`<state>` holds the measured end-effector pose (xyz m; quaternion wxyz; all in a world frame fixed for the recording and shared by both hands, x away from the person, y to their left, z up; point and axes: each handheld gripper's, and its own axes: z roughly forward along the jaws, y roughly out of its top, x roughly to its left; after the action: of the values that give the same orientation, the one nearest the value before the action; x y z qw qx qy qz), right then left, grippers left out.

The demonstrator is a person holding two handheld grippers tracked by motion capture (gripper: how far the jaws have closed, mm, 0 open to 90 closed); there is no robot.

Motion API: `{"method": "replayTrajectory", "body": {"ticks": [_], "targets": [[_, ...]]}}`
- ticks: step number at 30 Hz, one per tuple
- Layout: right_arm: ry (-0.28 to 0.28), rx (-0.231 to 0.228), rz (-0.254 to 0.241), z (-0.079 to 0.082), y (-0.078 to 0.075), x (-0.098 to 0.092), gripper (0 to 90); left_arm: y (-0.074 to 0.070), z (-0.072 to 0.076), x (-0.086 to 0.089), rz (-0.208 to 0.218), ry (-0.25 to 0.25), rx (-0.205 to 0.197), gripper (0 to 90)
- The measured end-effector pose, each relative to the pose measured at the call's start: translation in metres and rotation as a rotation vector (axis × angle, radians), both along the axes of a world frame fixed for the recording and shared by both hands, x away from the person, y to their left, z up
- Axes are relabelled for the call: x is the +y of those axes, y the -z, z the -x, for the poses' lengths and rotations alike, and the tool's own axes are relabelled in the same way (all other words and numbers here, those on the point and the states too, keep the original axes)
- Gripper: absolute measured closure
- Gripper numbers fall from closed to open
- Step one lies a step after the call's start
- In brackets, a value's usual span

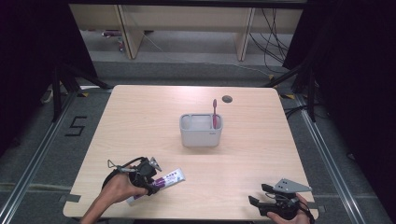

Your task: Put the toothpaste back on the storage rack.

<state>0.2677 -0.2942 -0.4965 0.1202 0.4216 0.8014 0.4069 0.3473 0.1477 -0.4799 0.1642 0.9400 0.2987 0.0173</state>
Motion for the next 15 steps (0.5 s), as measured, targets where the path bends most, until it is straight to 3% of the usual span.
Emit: {"method": "replayTrajectory", "body": {"ticks": [8,15], "targets": [[-0.002,0.004,-0.006,0.0000,0.0000,0.0000,27.3,0.0027,-0.0029,-0.0048,-0.031,0.015,0.015,61.9],[-0.002,0.004,-0.007,0.0000,0.0000,0.0000,27.3,0.0021,-0.0024,-0.0076,-0.059,0.041,0.004,64.3]]}}
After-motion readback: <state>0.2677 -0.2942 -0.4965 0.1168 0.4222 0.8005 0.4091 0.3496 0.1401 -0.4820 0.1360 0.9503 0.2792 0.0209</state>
